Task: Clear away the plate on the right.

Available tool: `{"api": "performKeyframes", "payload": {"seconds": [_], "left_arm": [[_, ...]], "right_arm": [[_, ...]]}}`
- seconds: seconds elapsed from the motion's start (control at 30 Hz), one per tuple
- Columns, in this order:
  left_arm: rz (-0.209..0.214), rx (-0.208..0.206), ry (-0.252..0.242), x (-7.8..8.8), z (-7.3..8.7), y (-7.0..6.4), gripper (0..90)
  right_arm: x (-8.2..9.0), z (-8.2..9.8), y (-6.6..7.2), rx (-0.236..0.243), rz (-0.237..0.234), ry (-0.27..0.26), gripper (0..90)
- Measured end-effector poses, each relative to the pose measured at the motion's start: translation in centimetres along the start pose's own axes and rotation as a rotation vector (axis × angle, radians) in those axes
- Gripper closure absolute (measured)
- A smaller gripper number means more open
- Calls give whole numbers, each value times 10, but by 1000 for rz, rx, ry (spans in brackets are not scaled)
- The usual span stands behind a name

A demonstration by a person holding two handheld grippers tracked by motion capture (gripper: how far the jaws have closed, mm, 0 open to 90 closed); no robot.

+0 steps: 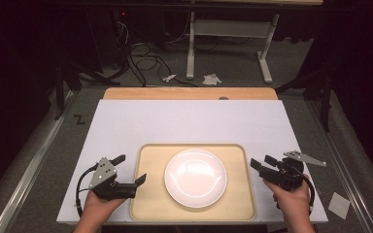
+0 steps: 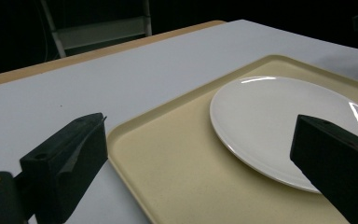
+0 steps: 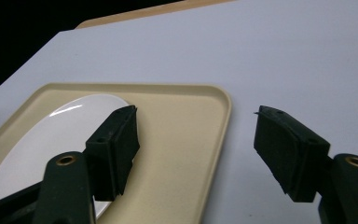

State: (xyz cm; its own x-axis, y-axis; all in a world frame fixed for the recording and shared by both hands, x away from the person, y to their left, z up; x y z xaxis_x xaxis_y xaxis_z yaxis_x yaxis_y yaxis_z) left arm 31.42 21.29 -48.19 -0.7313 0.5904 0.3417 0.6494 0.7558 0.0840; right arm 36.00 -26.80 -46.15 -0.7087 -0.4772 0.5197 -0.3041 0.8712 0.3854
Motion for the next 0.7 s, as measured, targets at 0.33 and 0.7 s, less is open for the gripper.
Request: {"api": "performKeyframes", "payload": {"seconds": [0.33, 0.7], "left_arm": [[27, -7, -6, -11, -4, -3, 47], [34, -9, -6, -14, -5, -4, 44]], "right_arm": [[21, 4, -7, 107, 47, -77, 82], [28, 5, -10, 110, 54, -95, 1]]}}
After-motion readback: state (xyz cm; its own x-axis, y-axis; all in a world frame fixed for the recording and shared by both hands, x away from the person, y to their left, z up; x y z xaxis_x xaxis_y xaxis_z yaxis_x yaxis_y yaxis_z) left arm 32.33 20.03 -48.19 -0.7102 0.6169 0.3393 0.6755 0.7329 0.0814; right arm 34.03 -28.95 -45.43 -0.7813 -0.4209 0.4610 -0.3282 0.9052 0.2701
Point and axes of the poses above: each handheld gripper's, and its own axes: x roughly backward along the jaws, z roughly out of its underside, y roughly to its left, the point moved 2 cm from there along -x, roughly forward along the jaws, and after that the axes turned 7 degrees about -x, right-handed, at the moved point
